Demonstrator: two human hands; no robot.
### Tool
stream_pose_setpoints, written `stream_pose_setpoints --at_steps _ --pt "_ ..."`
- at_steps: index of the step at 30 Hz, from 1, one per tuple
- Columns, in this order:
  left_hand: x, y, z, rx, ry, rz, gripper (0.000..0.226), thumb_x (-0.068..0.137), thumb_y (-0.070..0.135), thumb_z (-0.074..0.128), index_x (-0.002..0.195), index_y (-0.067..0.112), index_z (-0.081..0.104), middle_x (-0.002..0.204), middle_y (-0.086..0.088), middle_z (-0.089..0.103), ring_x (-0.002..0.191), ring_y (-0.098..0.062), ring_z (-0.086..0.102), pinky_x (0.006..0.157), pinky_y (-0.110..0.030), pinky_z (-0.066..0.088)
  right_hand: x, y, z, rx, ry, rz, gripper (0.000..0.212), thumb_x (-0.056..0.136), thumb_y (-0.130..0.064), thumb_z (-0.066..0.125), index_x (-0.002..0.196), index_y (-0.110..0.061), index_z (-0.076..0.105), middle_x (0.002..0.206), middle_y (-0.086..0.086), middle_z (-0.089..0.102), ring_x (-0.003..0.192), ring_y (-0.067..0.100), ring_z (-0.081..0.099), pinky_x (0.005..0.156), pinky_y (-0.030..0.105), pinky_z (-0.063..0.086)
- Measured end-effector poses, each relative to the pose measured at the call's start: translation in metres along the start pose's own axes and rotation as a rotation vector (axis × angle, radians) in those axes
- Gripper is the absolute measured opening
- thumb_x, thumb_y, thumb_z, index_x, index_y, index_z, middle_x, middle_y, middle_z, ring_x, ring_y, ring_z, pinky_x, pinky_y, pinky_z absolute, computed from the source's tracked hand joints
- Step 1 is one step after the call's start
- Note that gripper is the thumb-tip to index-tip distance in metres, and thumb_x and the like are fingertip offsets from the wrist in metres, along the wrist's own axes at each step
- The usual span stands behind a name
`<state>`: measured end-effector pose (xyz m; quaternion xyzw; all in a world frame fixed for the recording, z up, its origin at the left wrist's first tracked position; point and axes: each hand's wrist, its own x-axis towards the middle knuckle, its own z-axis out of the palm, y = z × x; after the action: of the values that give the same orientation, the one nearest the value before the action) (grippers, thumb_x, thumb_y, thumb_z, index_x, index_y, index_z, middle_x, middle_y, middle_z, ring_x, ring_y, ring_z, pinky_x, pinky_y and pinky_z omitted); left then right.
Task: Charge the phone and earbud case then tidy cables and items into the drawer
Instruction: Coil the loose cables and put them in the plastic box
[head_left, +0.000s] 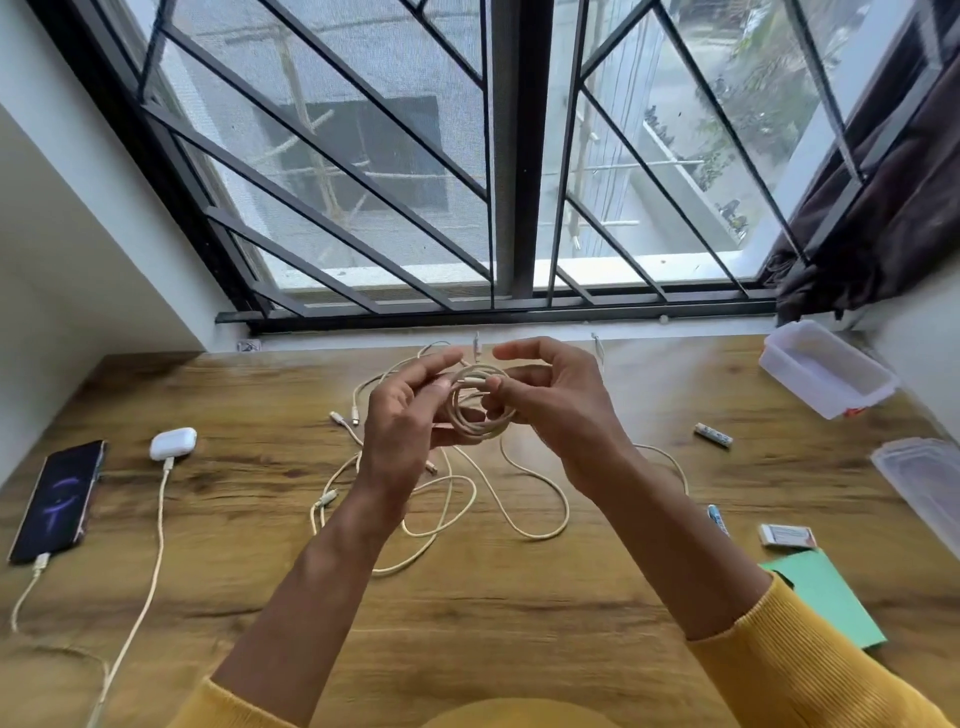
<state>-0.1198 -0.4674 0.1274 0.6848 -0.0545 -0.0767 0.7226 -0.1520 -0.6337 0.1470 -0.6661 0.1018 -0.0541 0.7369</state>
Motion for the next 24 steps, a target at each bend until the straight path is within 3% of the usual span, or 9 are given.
stream_pose_setpoints --at_steps 6,9,15,21,24 --pt "-0.002 -0.004 0.010 -0.091 -0.112 -0.013 0.037 0.090 0.004 0.068 0.126 0.013 0.073 0.114 -0.016 0.079 0.096 -0.031 0.077 0.076 -0.037 0.064 -0.005 0.003 -0.017 0.245 -0.058 0.057 0.033 0.096 0.010 0.063 0.127 -0.001 0.063 0.109 0.036 0.071 0.090 0.033 0.073 0.080 0.036 0.063" --pt "-0.003 -0.010 0.020 -0.030 -0.067 0.063 0.030 0.097 -0.002 0.071 0.125 0.007 0.073 0.114 -0.017 0.077 0.098 -0.037 0.077 0.074 -0.041 0.065 -0.006 0.005 -0.028 0.268 -0.085 0.070 0.037 0.095 0.014 0.060 0.130 0.000 0.063 0.112 0.034 0.072 0.094 0.030 0.072 0.084 0.033 0.060" --pt "-0.002 -0.015 0.046 0.007 -0.055 0.046 0.022 0.101 -0.001 0.066 0.120 0.007 0.075 0.104 -0.016 0.080 0.082 -0.029 0.077 0.072 -0.045 0.066 -0.008 0.017 -0.059 0.192 -0.066 0.064 0.040 0.093 0.007 0.069 0.131 -0.004 0.064 0.119 0.028 0.072 0.100 0.032 0.073 0.094 0.047 0.059" --pt "0.004 -0.030 0.075 0.094 -0.184 -0.009 0.028 0.103 -0.001 0.062 0.120 0.016 0.077 0.102 -0.013 0.081 0.082 -0.028 0.077 0.069 -0.038 0.062 -0.007 0.018 -0.103 -0.074 -0.065 0.015 0.058 0.087 -0.023 0.077 0.140 -0.039 0.058 0.138 0.011 0.059 0.120 0.025 0.067 0.098 0.044 0.061" --pt "0.008 -0.034 0.098 0.099 -0.232 -0.044 0.030 0.103 -0.004 0.060 0.118 0.015 0.077 0.101 -0.015 0.080 0.080 -0.025 0.077 0.065 -0.033 0.062 -0.008 0.015 -0.123 -0.054 -0.066 0.029 0.060 0.095 -0.010 0.073 0.148 -0.026 0.051 0.136 0.010 0.064 0.117 0.028 0.070 0.098 0.043 0.060"
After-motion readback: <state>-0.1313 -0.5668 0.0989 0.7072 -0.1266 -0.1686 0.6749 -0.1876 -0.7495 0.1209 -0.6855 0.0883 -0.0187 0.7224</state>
